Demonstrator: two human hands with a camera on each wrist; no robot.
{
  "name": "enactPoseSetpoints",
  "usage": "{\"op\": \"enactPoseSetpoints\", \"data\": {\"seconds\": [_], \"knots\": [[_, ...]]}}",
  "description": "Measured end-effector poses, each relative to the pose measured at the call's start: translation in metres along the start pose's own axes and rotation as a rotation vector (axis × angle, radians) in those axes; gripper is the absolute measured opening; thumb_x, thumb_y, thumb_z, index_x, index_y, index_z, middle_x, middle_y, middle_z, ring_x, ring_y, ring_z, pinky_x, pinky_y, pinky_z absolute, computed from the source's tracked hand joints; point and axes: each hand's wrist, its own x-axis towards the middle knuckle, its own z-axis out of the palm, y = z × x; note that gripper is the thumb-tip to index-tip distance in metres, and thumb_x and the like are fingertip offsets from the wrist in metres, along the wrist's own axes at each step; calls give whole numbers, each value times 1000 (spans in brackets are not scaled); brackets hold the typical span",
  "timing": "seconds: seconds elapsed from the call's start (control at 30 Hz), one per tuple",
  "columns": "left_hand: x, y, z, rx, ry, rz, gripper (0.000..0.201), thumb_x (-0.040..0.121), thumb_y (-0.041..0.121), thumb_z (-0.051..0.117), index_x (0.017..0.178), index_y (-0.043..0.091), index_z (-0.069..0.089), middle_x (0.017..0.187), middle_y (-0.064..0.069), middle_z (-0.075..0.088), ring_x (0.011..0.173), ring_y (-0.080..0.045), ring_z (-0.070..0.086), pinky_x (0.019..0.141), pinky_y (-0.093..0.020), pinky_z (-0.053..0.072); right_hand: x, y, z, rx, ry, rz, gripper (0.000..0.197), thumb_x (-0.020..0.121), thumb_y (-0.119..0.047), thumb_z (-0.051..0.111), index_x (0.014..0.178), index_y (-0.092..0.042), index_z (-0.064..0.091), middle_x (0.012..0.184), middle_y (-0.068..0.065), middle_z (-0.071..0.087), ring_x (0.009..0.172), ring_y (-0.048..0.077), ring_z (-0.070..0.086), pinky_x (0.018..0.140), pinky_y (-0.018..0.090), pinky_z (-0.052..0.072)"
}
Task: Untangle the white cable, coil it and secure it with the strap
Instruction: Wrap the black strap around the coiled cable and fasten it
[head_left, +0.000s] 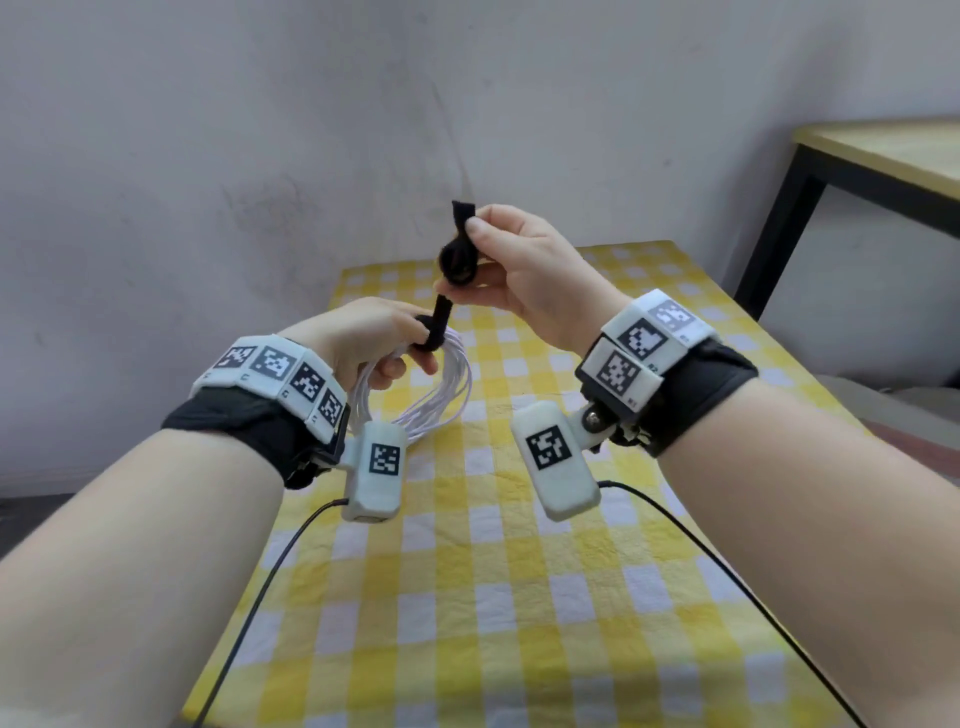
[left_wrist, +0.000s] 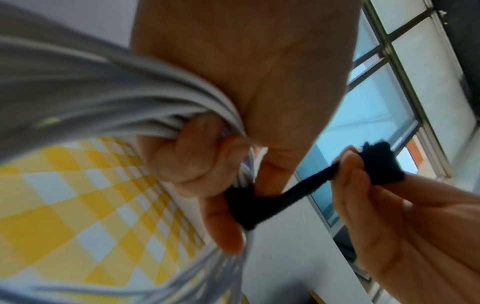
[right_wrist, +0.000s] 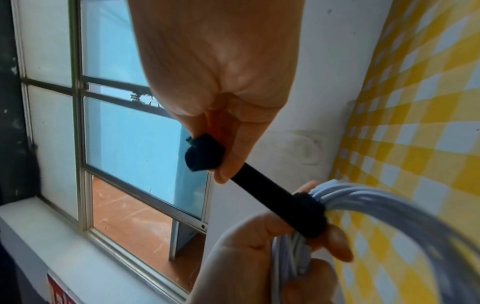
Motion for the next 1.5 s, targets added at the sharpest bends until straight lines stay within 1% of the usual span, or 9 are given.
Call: {"op": "enactPoseSetpoints", "data": {"seconds": [0.27,0.47,0.63,0.77,0.9,1.0,1.17,1.33,1.5], "knots": [[-21,19,7,81,-335,200,29,84,23,56,111,19,67,72,-7,59,41,-10,29,37,-17,20,8,-4,-13,133,156,42,22,102,-10,35,86,-3,49,82,14,59,71,24,68,68,26,59],[-24,19,10,136,-195,326,19,94,25,53,106,14,62,73,-6,62,43,-9,28,38,-17,21,7,3,-21,250,229,220,28,97,1,32,115,14,49,87,23,63,73,27,66,61,21,58],[-24,15,11,44,-152,415,34,95,22,53,127,26,41,67,-3,64,44,-12,26,39,-19,21,8,9,-28,177,325,270,11,94,2,47,89,5,57,80,15,64,63,17,68,59,17,57],[-25,18,11,42,-162,427,19,95,19,53,113,19,57,71,-4,66,43,-11,23,38,-17,20,9,15,-33,71,430,304,11,93,-4,55,82,-2,57,74,11,61,48,9,62,46,15,52],[-23,18,11,93,-169,385,16,92,18,57,105,9,61,76,3,69,46,-11,26,39,-18,19,8,19,-33,-262,415,314,14,91,-9,60,77,-7,56,64,8,61,36,6,52,38,16,43],[-21,16,10,139,-179,359,17,92,19,57,101,5,61,51,11,53,41,-7,26,39,-17,19,10,20,-34,-493,415,298,17,87,-10,62,71,-9,57,57,6,57,42,11,40,41,20,32],[-16,10,5,-80,-172,405,17,82,33,60,84,16,62,55,7,34,44,-6,28,41,-16,21,7,22,-33,-414,320,317,16,88,-7,60,73,-12,62,55,4,51,39,7,38,38,15,33],[-13,9,2,-295,-151,422,22,95,29,48,96,11,60,56,4,30,44,-7,29,42,-17,18,2,28,-36,-366,125,377,11,87,-13,65,78,-7,63,66,2,54,57,8,46,49,13,47],[-13,9,4,-287,-127,394,26,99,28,41,98,10,60,75,-6,63,48,-11,39,39,-16,22,-1,26,-36,-376,65,435,25,93,-32,58,78,-13,62,67,-1,61,59,11,49,49,16,44]]}}
